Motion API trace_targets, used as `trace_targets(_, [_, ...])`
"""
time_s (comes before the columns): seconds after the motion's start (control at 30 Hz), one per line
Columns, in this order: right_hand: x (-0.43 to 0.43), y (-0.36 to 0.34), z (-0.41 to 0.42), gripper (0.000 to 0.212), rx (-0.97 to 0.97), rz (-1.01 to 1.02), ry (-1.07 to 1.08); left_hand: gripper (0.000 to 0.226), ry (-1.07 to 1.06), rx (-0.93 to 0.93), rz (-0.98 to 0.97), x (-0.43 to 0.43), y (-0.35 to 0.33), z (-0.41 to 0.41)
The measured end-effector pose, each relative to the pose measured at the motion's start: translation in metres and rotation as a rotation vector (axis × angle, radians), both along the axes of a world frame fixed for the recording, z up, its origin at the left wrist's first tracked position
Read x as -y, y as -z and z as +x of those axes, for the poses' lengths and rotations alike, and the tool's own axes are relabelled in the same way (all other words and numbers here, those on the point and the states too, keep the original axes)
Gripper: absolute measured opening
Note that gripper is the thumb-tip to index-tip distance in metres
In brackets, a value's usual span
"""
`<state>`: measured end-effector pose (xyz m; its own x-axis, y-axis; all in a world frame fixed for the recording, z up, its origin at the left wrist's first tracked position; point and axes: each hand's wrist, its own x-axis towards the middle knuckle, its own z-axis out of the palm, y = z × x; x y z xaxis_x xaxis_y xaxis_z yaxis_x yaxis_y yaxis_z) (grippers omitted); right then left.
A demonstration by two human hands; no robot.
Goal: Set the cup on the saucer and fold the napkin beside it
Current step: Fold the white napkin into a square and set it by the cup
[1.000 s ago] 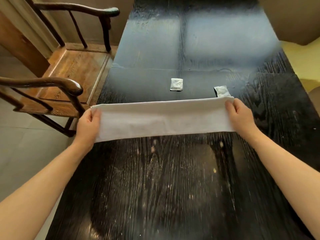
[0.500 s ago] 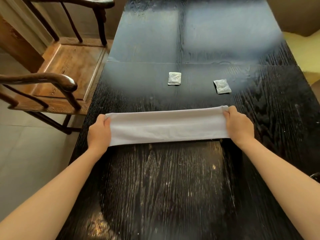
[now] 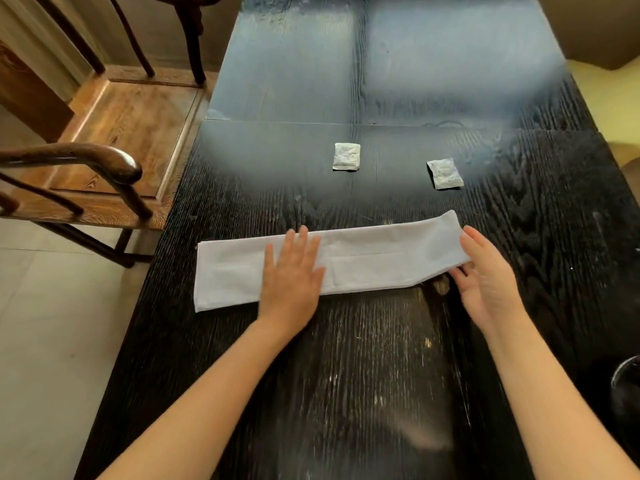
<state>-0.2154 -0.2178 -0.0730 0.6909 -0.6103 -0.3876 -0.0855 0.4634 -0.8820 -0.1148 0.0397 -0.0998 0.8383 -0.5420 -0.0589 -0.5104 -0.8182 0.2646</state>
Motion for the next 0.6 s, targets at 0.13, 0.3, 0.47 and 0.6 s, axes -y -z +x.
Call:
trace_targets(0.13, [-0.024,0.005,-0.001,0.048,-0.02,-0.128,0.002,0.053,-0.014,0.017,0.069,0.004,0.016,-0.005])
trace_targets(0.3, [-0.052,-0.009,0.009,0.031,-0.04,-0.428,0.059,0.056,-0.009,0.022,0.101,0.004,0.018,-0.006])
trace_targets(0.47, [-0.098,-0.009,0.016,0.041,-0.047,-0.961,-0.309,0.058,-0.028,0.051,0.107,0.005,0.017,-0.007])
trace_targets(0.6, [-0.122,0.005,0.023,0.045,-0.164,-1.241,-0.458,0.058,-0.025,0.048,0.091,0.006,0.015,-0.008])
